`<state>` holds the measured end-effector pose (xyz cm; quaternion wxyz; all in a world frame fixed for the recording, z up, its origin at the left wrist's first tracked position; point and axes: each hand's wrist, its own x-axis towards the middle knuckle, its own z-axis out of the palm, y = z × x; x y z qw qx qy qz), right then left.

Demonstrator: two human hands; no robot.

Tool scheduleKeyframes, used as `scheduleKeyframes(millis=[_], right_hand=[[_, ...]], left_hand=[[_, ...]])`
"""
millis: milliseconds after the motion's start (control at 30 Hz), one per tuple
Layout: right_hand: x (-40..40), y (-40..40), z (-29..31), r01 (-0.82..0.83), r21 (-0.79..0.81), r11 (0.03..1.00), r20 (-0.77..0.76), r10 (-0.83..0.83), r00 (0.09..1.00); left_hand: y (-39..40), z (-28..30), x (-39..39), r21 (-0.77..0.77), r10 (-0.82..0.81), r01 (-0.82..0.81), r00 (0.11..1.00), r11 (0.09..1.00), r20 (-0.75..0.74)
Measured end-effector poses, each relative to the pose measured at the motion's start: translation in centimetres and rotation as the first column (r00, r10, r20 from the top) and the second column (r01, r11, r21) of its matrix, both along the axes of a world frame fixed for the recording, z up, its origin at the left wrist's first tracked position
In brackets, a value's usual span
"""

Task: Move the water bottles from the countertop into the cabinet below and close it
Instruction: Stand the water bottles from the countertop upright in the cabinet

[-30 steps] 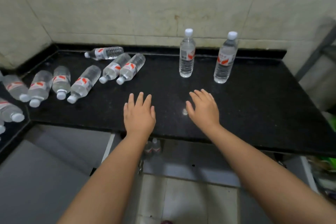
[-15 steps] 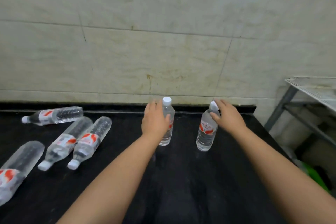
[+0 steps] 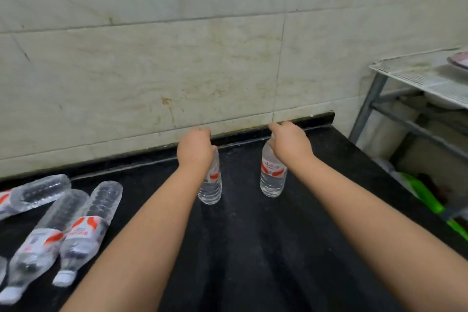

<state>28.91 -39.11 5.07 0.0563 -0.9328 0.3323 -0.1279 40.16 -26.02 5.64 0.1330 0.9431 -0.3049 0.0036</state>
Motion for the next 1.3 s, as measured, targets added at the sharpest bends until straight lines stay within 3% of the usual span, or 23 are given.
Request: scheduleKeyframes(millis=[267,433,700,867,1033,1200,1300], right_hand=[[-4.5,1.4,-1.5,-0.157,0.045,0.987,0.089,0.153,0.984],[-8.4,3.4,-2.2,-0.319,-0.014,0.947,0.003,0.320,0.948],[-20.3,8.9,-1.2,-0.640,0.013,0.768,0.220,0.623,0.751],[-27.1,14.2,-1.3,-0.713,0.216,0.667,0.304,0.648,0.698],[-30.7,18.8,-5.3,-0.737,0.387,0.555,0.214,0.723,0.657],[-31.4,21.7,-14.0,-0.669,0.495,0.555,-0.015,0.775,0.632],[-30.2,22.7,-19.9,-0.707,0.437,0.556,-0.037,0.797,0.603]], left_hand=[[1.9,-1.0,-4.6,-0.023,-0.068,0.070,0.996,0.997,0.050],[4.2,-0.5,-9.3,0.072,0.097,-0.095,0.995,0.993,-0.022],[13.2,0.4,-23.3,-0.103,0.120,-0.124,0.992,0.987,-0.047],[20.7,-0.1,-33.5,-0.136,0.247,-0.257,0.965,0.957,-0.089],[24.2,-5.0,-37.7,-0.012,0.253,-0.262,0.941,0.965,-0.224],[26.8,-13.2,-38.2,0.154,0.233,-0.185,0.883,0.971,-0.408],[27.7,-19.5,-37.0,0.188,0.225,-0.150,0.840,0.971,-0.494]])
